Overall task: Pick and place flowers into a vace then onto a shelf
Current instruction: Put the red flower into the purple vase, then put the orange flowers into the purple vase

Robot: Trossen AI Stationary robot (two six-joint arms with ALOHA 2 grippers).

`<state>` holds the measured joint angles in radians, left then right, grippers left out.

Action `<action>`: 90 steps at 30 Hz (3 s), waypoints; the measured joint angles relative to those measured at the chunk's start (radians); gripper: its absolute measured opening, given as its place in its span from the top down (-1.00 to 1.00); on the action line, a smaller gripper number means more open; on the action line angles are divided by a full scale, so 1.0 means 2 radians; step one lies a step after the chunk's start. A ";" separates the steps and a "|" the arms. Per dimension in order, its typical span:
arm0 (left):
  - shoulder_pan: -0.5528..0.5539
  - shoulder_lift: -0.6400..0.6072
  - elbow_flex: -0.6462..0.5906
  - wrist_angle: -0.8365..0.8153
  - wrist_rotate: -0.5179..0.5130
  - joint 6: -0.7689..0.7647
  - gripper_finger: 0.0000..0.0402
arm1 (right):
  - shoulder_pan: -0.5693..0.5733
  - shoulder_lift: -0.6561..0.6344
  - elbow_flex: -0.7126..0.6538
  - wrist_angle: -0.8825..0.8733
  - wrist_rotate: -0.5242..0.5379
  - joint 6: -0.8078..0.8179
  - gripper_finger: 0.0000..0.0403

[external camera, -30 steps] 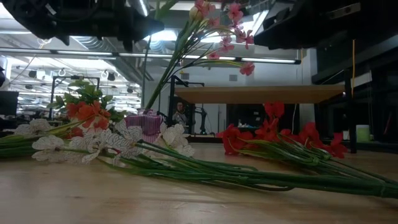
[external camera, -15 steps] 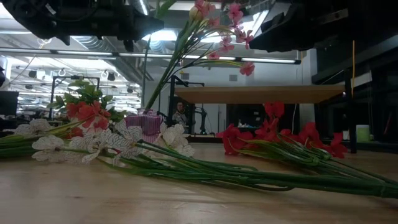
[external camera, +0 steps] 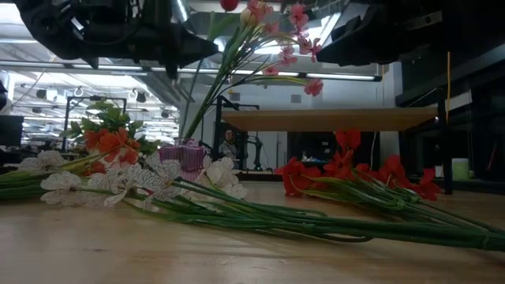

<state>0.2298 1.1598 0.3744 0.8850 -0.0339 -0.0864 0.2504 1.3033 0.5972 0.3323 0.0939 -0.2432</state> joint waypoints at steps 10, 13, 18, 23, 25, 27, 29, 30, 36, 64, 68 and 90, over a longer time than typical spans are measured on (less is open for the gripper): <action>-0.015 0.055 0.000 0.008 -0.043 -0.012 0.97 | 0.000 0.000 0.000 0.000 0.000 0.000 0.98; -0.024 0.064 0.000 0.008 -0.044 -0.012 0.96 | 0.000 0.000 0.000 0.000 0.000 0.000 0.98; -0.037 0.066 0.000 0.002 -0.052 -0.027 0.95 | 0.000 0.000 0.000 0.000 0.000 0.000 0.98; -0.047 0.067 0.000 -0.013 -0.052 -0.029 0.94 | 0.000 0.000 0.000 0.000 0.000 0.000 0.98; -0.050 0.067 0.000 -0.019 -0.052 -0.029 0.94 | 0.000 0.000 0.000 0.000 0.000 0.000 0.98; -0.050 0.067 0.000 -0.022 -0.052 -0.029 0.94 | 0.000 0.000 0.000 0.000 0.000 0.000 0.98; -0.050 0.067 0.000 -0.025 -0.052 -0.027 0.91 | 0.000 0.000 0.000 0.000 0.000 0.000 0.98; -0.050 0.067 0.000 -0.025 -0.052 -0.021 0.89 | 0.000 0.000 0.000 0.000 0.000 0.000 0.98; -0.050 0.054 0.000 -0.019 -0.052 0.015 0.67 | 0.000 0.000 0.000 0.000 0.000 0.000 0.98; -0.096 -0.155 0.000 -0.233 -0.051 0.054 0.15 | 0.000 0.000 0.000 0.000 0.000 0.015 0.97; -0.113 -0.173 0.000 -0.248 -0.040 0.054 0.15 | 0.000 0.000 0.001 0.008 0.001 0.012 0.97; -0.141 -0.174 0.000 -0.248 0.049 0.103 0.15 | -0.032 0.000 0.001 0.008 0.000 0.001 0.97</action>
<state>-0.0524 0.8112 0.3748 0.3900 0.0649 0.1190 0.1856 1.3043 0.5991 0.3491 0.0948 -0.2408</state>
